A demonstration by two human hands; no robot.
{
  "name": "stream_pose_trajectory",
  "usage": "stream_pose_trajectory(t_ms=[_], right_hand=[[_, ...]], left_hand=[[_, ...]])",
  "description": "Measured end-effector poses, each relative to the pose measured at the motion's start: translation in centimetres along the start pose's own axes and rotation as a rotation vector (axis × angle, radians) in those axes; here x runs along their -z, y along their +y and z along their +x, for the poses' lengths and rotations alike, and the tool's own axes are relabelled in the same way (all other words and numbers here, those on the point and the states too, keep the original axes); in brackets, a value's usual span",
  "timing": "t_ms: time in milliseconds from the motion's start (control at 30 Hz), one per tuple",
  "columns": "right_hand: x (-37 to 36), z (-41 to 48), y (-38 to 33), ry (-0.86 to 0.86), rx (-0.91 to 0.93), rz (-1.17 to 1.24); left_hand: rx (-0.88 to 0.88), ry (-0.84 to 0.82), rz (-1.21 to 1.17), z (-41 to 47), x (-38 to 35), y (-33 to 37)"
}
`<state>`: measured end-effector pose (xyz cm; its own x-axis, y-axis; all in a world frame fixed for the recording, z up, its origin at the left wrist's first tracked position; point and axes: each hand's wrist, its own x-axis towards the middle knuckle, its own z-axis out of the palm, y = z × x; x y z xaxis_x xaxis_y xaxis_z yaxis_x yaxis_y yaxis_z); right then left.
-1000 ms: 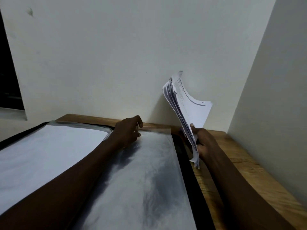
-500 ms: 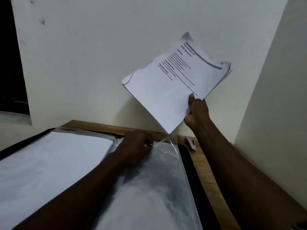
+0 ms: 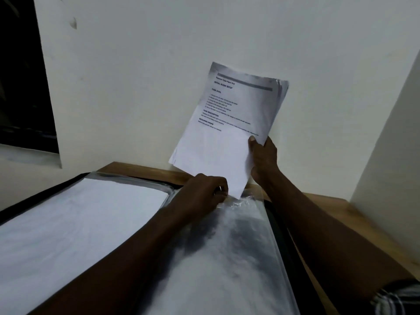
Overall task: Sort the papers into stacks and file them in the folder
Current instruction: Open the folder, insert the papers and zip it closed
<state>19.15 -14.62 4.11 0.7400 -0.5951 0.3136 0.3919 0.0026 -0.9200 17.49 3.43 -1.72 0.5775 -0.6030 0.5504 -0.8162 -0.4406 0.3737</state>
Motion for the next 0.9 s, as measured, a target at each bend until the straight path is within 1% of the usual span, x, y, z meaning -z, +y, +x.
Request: stream_pose_trajectory(t_ms=[67, 167, 267, 333, 433, 533, 667, 800, 900], right_hand=[[0.8, 0.4, 0.5, -0.035, -0.015, -0.04], [2.2, 1.1, 0.7, -0.104, -0.057, -0.08], [3.1, 1.8, 0.9, -0.172, -0.102, -0.079], [3.5, 2.1, 1.1, -0.188, -0.136, -0.086], [3.9, 2.4, 1.5, -0.209, -0.156, -0.085], [4.4, 3.2, 2.2, -0.234, -0.146, -0.136], [4.5, 3.2, 1.6, -0.262, -0.202, -0.147], [4.3, 3.9, 1.6, -0.272, -0.187, -0.146], [3.9, 4.1, 1.7, -0.286, -0.199, -0.127]], left_hand=[[0.04, 0.037, -0.024, 0.0, 0.2, -0.4], [0.126, 0.046, -0.072, 0.1, 0.4, -1.1], [0.209, 0.065, -0.049, 0.1, 1.2, -2.4], [0.268, 0.053, -0.036, -0.1, 1.8, -3.2], [0.309, 0.03, -0.039, -0.5, 2.0, -4.2], [0.374, 0.089, -0.061, -0.5, 1.7, -4.4], [0.414, 0.199, -0.212, -0.4, 1.5, -4.6], [0.48, 0.206, -0.338, -0.5, 1.7, -5.2], [0.518, 0.241, -0.477, -0.5, 2.0, -5.3]])
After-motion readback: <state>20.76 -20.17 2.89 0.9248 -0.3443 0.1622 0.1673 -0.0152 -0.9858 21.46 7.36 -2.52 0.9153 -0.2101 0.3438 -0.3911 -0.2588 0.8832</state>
